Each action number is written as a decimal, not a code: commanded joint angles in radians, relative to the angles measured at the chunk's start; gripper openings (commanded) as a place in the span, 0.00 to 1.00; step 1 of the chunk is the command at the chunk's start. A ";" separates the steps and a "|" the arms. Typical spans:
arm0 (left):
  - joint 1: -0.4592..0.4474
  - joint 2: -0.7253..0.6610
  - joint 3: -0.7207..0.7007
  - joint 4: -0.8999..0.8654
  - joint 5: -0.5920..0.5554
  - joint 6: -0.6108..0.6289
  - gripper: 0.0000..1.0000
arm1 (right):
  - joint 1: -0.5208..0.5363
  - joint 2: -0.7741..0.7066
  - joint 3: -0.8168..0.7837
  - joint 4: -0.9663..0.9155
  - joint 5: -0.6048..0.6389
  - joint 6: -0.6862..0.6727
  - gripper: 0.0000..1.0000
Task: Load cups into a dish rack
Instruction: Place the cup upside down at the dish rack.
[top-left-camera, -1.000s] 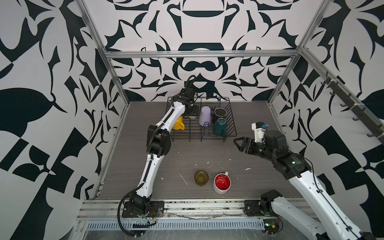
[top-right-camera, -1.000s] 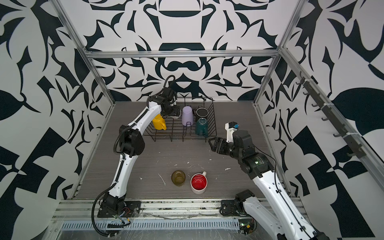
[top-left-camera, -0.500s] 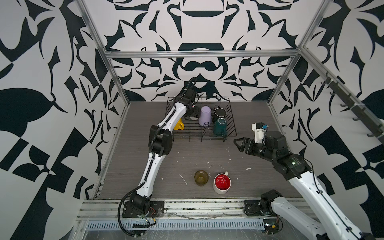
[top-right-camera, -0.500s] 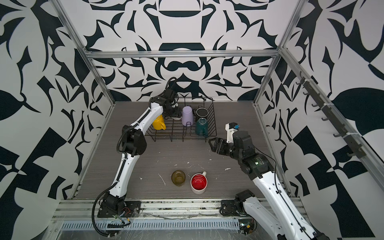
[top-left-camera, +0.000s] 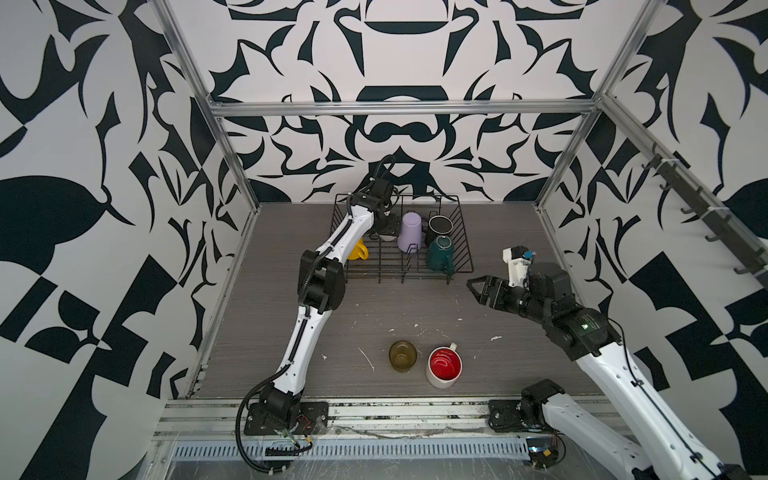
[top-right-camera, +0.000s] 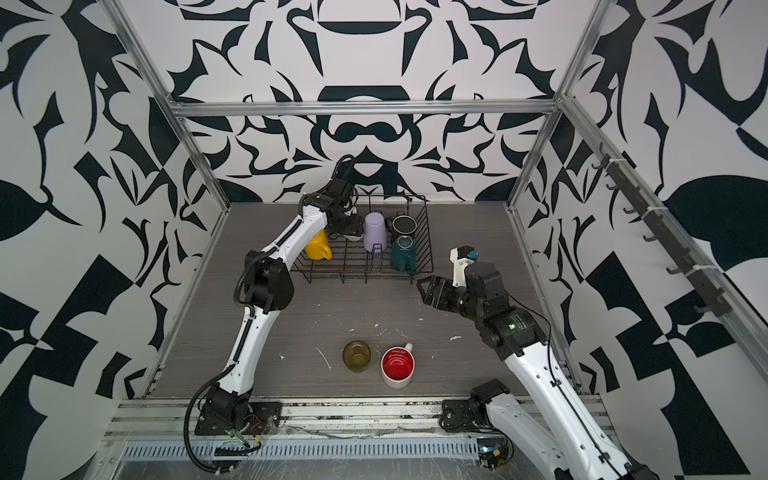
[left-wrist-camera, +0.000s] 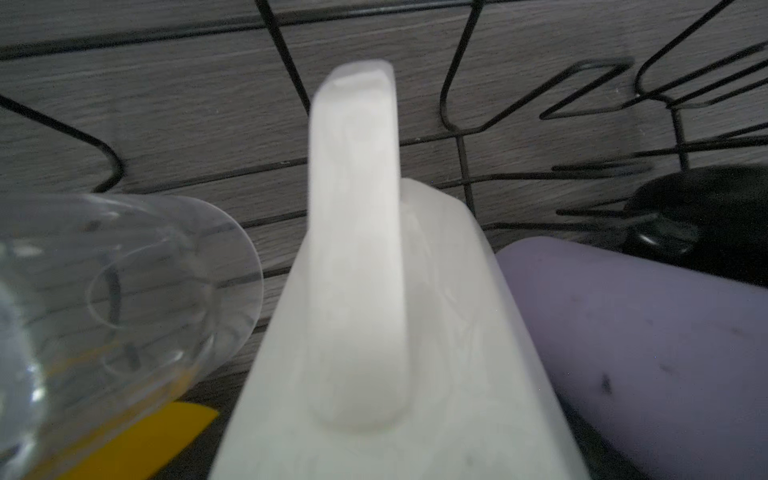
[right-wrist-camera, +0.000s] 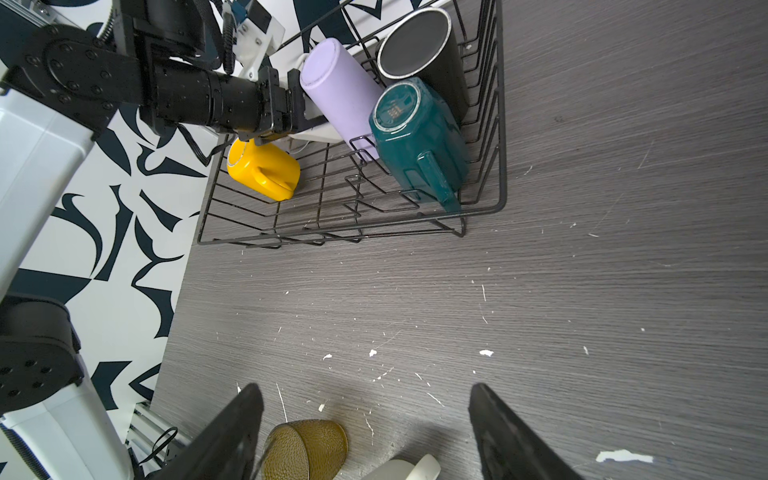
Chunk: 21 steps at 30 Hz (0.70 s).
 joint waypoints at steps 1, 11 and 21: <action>0.006 0.000 0.038 -0.022 -0.036 0.008 0.81 | -0.003 -0.003 -0.004 0.042 0.001 0.009 0.80; 0.006 -0.011 0.035 -0.023 -0.042 0.008 0.92 | -0.004 -0.016 -0.012 0.044 0.001 0.015 0.80; 0.006 -0.045 0.007 -0.009 -0.052 0.000 0.96 | -0.003 -0.017 -0.009 0.033 0.005 0.010 0.80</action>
